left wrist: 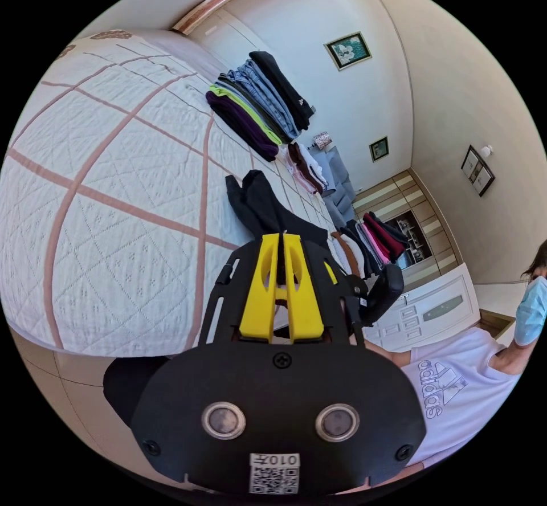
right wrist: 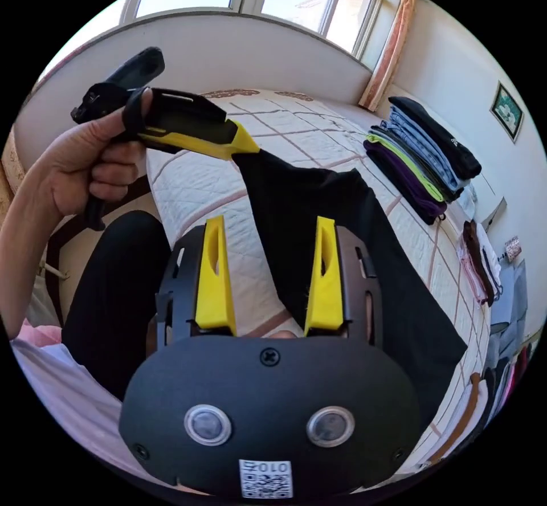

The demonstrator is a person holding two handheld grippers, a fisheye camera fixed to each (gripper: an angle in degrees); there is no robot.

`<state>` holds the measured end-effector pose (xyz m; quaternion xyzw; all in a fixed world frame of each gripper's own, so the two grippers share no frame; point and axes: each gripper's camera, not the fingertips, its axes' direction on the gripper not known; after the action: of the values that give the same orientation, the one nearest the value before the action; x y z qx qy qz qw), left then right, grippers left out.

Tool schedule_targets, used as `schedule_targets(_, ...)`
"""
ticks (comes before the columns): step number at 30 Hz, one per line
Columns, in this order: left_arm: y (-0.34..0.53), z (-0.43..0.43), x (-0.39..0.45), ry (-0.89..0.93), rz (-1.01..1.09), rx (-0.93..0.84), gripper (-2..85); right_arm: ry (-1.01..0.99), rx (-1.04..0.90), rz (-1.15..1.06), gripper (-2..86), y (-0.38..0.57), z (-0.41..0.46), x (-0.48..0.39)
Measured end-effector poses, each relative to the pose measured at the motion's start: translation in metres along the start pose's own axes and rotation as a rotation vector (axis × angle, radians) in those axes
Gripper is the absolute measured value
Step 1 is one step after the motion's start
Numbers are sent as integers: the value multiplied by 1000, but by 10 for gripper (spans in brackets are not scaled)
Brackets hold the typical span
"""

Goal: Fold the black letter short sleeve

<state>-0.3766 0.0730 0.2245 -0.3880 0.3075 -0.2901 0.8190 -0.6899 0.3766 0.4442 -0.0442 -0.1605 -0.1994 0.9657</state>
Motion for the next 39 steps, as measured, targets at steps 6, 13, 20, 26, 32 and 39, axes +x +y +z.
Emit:
schedule_targets(6, 10, 10, 8, -31, 68, -31, 0, 150, -34, 76, 43, -24, 6, 41)
schedule_targets(13, 41, 13, 26, -31, 155, 5, -1, -275, 75, 469, 42, 25, -77, 234)
schedule_targets(20, 70, 93, 32, 14, 205, -111, -1, -388, 392, 1208, 46, 303, -116, 384)
schedule_targets(26, 101, 200, 58, 40, 333, -273, 3, -519, 338, 1284, 84, 385, -78, 407)
schedule_targets(32, 178, 317, 125, -250, 790, -355, 28, -498, 428, 1381, 58, 412, -84, 428)
schedule_targets(39, 260, 428, 121, -440, 987, -432, 41, -412, 397, 1280, 37, 394, -106, 428)
